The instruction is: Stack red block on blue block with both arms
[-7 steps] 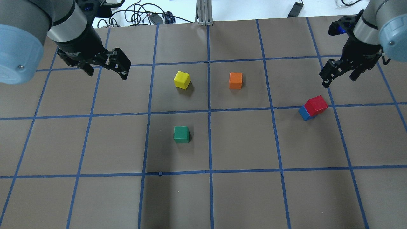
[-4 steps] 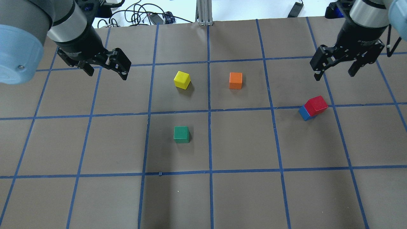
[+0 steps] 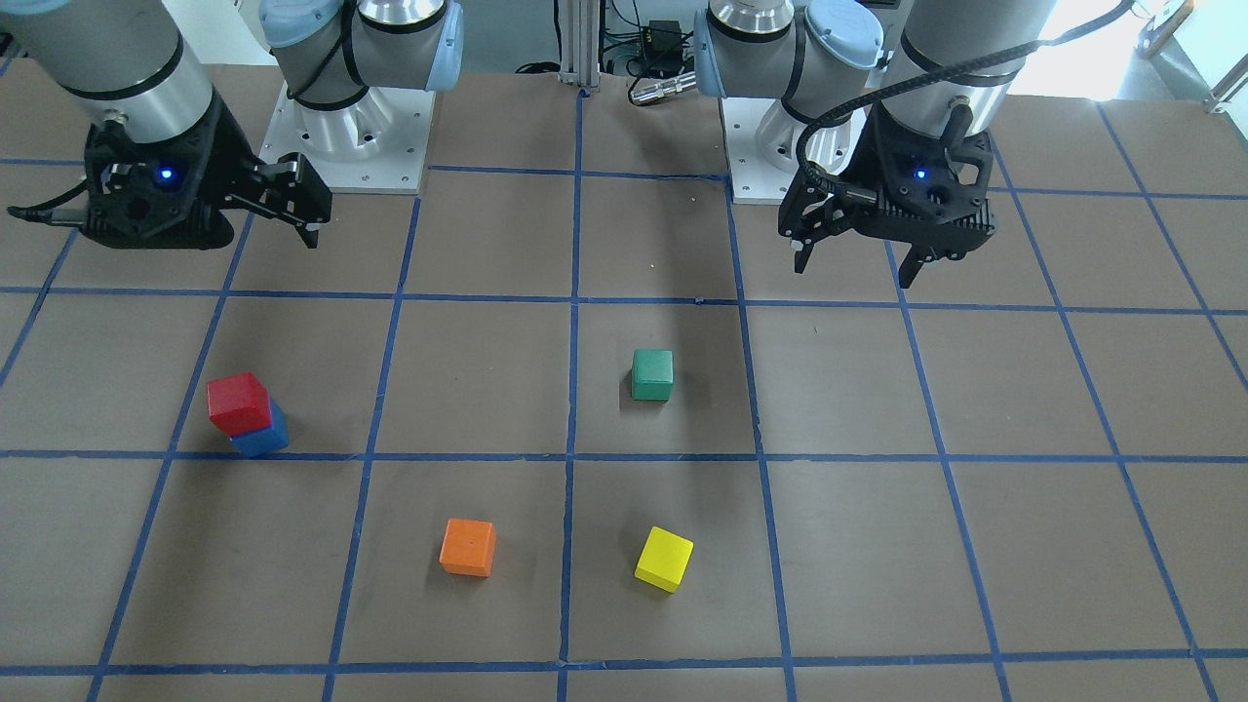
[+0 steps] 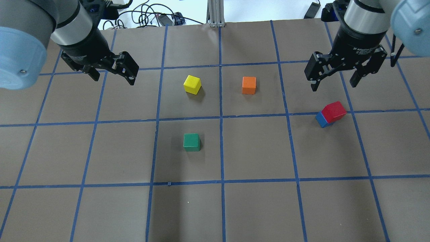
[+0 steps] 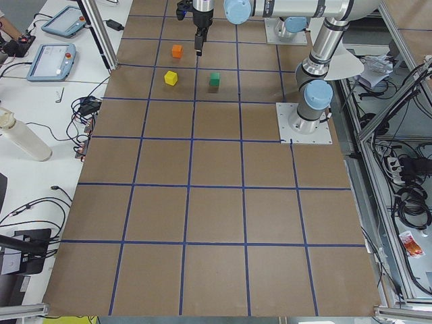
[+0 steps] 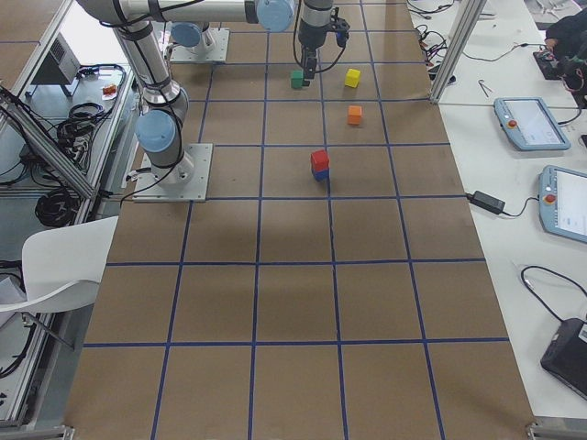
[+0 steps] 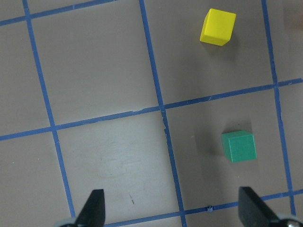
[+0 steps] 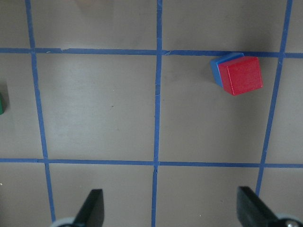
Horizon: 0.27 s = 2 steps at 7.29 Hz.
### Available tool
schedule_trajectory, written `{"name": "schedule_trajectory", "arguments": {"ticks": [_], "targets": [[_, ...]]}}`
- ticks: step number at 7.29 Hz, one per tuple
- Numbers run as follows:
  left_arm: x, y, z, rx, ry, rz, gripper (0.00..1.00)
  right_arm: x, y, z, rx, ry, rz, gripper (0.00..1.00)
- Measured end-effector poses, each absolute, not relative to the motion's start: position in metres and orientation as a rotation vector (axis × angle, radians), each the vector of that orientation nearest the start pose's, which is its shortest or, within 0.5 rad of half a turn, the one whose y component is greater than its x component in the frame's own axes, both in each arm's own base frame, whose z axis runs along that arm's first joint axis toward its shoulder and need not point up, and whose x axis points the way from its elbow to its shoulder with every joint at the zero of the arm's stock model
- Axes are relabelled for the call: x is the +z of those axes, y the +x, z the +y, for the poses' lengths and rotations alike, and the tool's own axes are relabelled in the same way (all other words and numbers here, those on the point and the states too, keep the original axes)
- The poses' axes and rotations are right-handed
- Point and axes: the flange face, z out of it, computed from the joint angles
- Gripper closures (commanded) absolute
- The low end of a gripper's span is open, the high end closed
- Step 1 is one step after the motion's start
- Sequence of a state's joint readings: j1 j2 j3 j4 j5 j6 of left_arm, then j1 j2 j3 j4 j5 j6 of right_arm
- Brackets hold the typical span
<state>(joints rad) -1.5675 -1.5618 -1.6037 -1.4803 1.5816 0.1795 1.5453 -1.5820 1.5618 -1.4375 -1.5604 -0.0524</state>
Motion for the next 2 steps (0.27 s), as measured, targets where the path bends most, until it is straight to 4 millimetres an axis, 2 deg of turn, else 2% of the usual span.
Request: {"name": "schedule_trajectory", "arguments": {"ticks": [2], "targets": [[0.4857,-0.1307,-0.4948,-0.103,0.274,3.111,0.00,0.4871,0.1236,-0.4768,0.174,-0.036,3.120,0.00]]}}
